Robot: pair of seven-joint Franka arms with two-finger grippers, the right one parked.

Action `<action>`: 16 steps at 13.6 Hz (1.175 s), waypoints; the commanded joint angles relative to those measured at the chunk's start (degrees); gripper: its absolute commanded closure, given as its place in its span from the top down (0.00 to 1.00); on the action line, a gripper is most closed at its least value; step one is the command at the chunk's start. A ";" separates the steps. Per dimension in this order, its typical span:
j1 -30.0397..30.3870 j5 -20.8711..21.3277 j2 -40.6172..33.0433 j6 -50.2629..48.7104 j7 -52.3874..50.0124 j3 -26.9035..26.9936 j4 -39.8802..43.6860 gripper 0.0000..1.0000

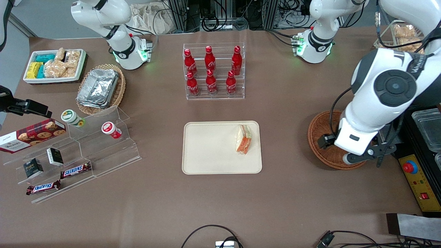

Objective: Place sandwich from basket to tray

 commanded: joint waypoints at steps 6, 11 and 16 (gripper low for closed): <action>-6.01 -11.42 -9.67 -2.28 22.55 21.06 -2.12 0.97; -12.25 -15.11 -12.92 -4.48 32.40 32.84 -2.12 0.97; -15.60 -15.82 -18.19 -5.62 34.70 37.69 -4.23 1.00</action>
